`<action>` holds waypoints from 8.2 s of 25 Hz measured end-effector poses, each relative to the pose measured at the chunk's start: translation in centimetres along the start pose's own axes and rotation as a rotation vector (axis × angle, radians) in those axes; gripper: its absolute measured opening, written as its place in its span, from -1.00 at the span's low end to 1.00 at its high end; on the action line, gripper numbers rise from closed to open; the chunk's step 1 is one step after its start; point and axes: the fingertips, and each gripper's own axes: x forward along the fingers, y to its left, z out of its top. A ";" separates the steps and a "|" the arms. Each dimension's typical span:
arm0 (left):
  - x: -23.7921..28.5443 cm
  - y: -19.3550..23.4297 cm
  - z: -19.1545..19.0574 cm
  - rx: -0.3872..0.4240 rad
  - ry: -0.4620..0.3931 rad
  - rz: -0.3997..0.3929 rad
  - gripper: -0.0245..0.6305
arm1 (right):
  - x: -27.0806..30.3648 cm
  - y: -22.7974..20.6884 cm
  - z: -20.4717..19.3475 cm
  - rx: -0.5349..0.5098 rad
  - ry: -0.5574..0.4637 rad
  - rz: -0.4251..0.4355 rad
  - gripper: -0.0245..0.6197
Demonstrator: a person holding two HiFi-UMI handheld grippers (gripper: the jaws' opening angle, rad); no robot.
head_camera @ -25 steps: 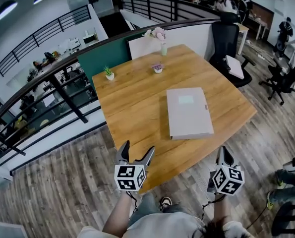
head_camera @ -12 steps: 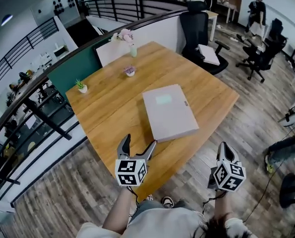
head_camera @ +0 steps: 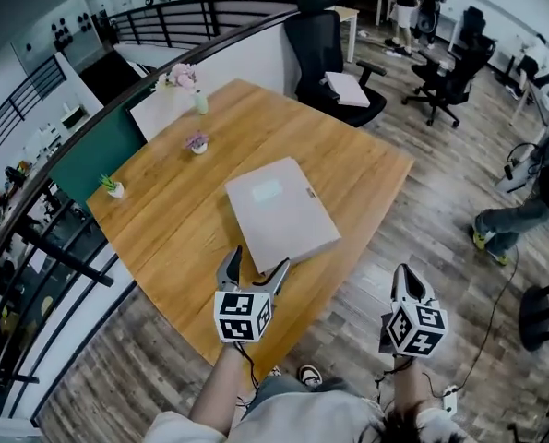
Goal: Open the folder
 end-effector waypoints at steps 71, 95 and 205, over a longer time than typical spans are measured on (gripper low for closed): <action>17.7 -8.0 -13.0 0.773 0.557 -0.379 0.00 | 2.7 -5.3 -13.3 0.188 0.220 -0.124 -0.92; 14.5 -8.1 -8.1 0.648 0.485 -0.386 -0.26 | 2.3 -4.1 -9.3 0.147 0.167 -0.078 -0.92; -17.6 28.1 -18.1 -0.771 0.156 0.676 -0.40 | 9.1 26.3 -8.2 -0.221 0.250 0.400 -0.92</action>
